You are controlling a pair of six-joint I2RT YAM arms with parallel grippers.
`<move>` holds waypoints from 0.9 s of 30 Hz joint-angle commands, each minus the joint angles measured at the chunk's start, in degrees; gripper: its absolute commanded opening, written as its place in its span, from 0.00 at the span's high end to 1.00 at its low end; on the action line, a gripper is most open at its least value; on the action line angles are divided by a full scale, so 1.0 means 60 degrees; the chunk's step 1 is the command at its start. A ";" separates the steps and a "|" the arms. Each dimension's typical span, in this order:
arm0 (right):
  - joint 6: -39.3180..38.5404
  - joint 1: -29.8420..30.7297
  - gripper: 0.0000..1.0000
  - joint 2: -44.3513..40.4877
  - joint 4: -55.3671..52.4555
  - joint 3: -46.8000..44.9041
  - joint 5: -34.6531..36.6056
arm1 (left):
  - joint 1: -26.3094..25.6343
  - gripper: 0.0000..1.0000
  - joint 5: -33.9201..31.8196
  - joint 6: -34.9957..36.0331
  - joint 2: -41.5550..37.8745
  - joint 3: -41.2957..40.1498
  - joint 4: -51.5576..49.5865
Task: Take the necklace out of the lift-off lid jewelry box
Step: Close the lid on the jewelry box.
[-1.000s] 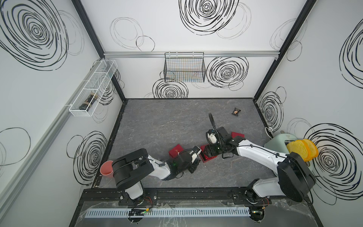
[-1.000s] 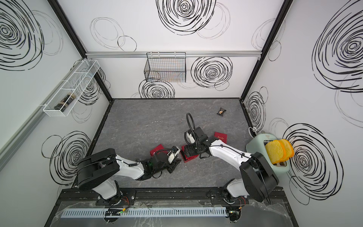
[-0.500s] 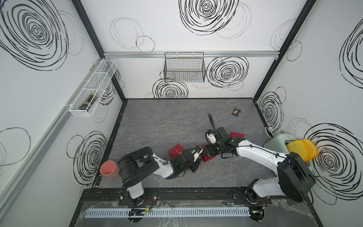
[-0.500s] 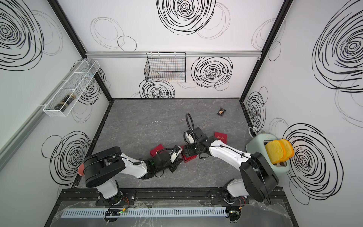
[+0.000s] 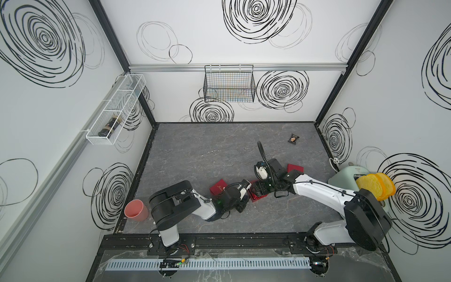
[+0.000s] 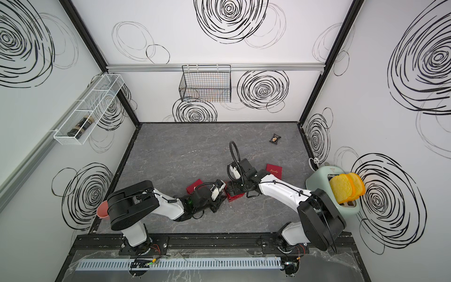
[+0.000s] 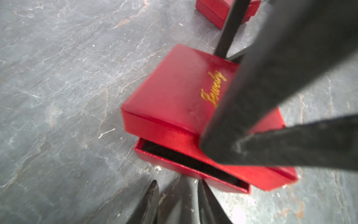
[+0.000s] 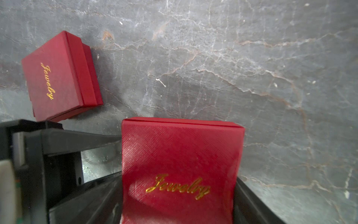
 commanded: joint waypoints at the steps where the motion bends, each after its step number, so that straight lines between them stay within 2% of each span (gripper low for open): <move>1: -0.0043 0.0292 0.18 0.0266 -0.0064 0.0015 0.0095 | 0.0173 0.63 0.0125 -0.0238 0.0117 0.0068 0.0910; 10: 0.0204 0.0676 0.18 0.0570 0.0115 0.0164 0.0300 | 0.0264 0.63 0.0247 -0.0261 0.0201 -0.0039 0.1137; 13: 0.0222 0.0792 0.17 0.0653 0.0303 0.0161 0.0067 | 0.0289 0.63 0.0255 -0.0295 0.0234 -0.0061 0.1211; 20: 0.0409 0.0810 0.07 0.0389 0.0931 -0.0118 -0.0498 | 0.0344 0.63 0.0291 -0.0311 0.0249 -0.0119 0.1293; 27: 0.0740 0.0665 0.07 -0.0099 0.1604 -0.0515 -0.1249 | 0.0381 0.64 0.0316 -0.0343 0.0263 -0.0145 0.1352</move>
